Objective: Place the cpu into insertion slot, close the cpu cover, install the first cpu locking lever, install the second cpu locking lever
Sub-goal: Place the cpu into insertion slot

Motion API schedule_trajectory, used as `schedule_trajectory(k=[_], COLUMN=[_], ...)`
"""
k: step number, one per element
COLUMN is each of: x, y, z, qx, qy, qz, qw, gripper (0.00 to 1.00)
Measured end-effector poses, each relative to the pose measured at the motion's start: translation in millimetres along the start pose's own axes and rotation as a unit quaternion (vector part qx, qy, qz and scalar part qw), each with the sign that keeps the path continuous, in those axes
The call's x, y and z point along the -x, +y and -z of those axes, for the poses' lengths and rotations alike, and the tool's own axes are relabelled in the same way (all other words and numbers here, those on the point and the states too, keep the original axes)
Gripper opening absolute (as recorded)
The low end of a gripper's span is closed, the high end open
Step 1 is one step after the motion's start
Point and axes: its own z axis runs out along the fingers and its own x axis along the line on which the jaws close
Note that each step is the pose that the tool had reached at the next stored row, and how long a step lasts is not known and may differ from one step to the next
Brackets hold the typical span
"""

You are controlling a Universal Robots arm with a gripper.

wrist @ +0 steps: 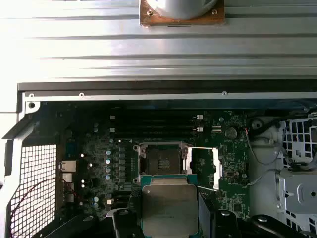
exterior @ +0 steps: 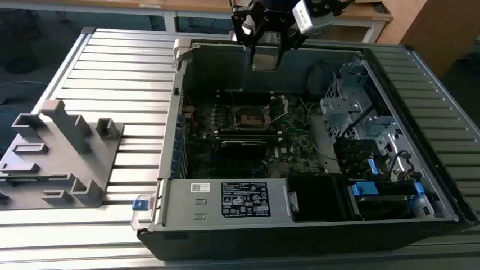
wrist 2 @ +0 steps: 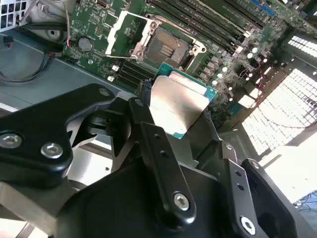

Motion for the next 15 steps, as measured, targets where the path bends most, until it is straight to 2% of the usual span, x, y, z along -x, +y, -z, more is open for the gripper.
schedule_trajectory(k=[15], x=[0.0], y=[-0.1], z=[-1.7], qx=[0.0000], qy=[0.0000], qz=[0.000], qw=[1.00000], gripper=[0.54])
